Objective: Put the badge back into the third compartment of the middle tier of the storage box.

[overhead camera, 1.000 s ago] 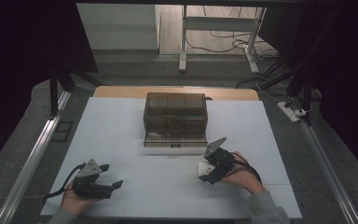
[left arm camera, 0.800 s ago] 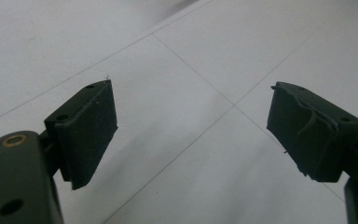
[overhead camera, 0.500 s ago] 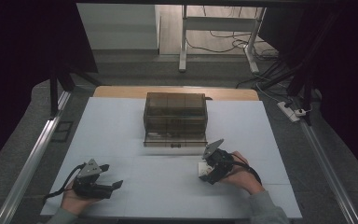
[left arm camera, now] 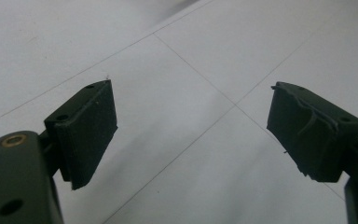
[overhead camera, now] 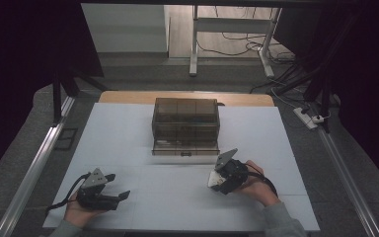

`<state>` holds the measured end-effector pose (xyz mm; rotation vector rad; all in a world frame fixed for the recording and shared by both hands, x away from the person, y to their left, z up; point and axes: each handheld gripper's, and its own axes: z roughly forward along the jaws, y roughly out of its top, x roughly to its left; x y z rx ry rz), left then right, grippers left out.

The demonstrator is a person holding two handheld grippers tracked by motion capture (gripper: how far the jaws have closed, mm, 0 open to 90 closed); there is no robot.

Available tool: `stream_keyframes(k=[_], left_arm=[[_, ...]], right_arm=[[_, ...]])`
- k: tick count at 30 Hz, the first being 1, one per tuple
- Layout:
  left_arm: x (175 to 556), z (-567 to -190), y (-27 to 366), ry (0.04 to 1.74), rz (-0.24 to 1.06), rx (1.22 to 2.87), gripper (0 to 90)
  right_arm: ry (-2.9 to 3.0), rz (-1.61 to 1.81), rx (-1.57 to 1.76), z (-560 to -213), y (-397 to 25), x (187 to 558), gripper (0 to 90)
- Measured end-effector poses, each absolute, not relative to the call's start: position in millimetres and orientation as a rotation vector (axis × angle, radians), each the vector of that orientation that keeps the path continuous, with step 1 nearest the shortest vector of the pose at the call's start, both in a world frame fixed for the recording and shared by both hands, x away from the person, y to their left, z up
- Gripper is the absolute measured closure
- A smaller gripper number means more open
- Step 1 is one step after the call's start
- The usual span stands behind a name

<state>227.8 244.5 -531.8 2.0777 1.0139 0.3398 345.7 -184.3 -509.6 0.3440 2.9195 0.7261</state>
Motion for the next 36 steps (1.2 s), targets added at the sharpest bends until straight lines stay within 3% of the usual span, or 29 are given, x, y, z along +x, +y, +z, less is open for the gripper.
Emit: stream_keyframes(k=[36], left_arm=[[228, -532, 244, 1.013, 0.343, 2.079, 15.6]], right_arm=[[2.777, 1.034, 0.446, -480, -202, 342, 33.1]])
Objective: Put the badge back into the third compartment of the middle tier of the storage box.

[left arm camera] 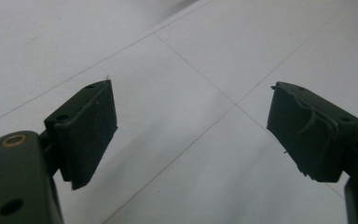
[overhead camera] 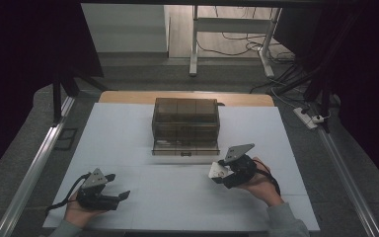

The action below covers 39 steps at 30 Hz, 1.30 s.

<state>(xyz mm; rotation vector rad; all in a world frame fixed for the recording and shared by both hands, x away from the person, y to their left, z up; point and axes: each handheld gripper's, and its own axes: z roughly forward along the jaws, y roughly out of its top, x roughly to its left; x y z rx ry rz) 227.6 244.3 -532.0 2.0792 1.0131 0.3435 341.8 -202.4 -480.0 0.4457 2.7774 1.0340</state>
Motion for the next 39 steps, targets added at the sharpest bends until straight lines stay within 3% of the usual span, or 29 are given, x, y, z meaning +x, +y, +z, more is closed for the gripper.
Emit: stream_keyframes(k=[39], left_arm=[[228, -531, 245, 1.017, 0.347, 2.069, 15.6]], right_arm=[[2.599, 1.301, 0.461, -444, -209, 334, 33.1]])
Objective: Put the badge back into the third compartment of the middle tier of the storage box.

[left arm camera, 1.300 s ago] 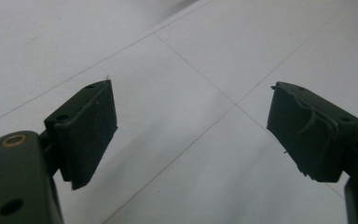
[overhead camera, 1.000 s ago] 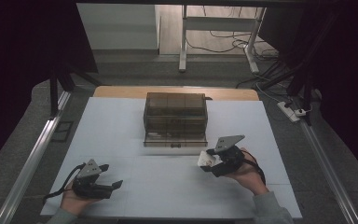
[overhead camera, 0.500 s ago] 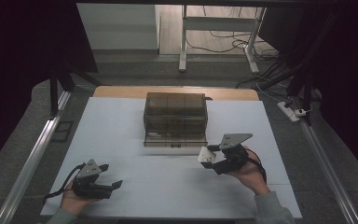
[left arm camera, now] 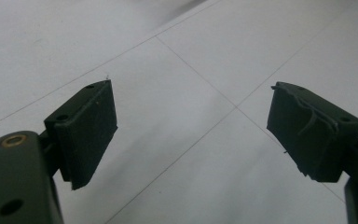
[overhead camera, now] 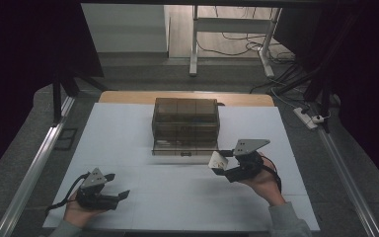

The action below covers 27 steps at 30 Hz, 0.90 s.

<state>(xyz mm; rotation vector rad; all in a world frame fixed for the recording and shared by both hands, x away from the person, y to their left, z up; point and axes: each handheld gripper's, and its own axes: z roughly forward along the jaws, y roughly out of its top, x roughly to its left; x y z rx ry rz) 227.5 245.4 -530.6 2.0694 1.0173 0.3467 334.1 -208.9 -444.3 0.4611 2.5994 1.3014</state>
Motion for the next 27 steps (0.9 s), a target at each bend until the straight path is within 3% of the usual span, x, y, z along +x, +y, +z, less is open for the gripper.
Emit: stream_keyframes(k=[27], left_arm=[[226, -531, 244, 1.013, 0.336, 2.074, 15.5]], right_arm=[[2.553, 1.264, 0.505, -427, -197, 368, 33.1]])
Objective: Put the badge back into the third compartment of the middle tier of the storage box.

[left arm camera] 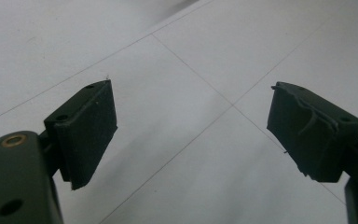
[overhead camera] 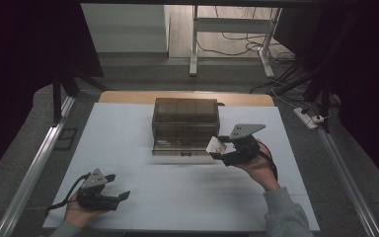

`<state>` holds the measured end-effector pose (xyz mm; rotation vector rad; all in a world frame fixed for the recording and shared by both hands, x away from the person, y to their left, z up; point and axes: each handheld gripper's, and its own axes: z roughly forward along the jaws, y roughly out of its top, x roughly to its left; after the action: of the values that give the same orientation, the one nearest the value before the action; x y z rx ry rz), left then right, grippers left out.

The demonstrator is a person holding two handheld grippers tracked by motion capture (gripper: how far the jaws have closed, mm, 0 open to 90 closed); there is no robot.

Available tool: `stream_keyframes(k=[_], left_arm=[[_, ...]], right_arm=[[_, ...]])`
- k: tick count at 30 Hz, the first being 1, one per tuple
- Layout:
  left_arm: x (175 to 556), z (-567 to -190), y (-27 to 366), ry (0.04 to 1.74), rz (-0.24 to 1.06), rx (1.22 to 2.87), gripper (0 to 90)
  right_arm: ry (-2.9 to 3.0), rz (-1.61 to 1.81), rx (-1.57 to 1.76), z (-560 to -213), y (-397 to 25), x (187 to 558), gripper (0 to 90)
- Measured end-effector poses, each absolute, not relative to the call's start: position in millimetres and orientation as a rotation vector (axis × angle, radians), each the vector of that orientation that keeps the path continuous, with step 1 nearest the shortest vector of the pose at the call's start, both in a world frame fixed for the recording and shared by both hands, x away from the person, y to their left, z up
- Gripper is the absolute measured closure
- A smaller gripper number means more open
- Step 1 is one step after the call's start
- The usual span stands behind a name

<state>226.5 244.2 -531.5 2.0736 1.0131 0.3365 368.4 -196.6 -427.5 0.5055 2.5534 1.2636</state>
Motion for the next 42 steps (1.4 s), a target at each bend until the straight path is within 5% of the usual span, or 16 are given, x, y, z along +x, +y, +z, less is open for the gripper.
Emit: stream_keyframes(k=[42], left_arm=[[227, -533, 245, 1.012, 0.342, 2.091, 15.2]], right_arm=[[2.605, 1.143, 0.505, -444, -166, 426, 33.0]])
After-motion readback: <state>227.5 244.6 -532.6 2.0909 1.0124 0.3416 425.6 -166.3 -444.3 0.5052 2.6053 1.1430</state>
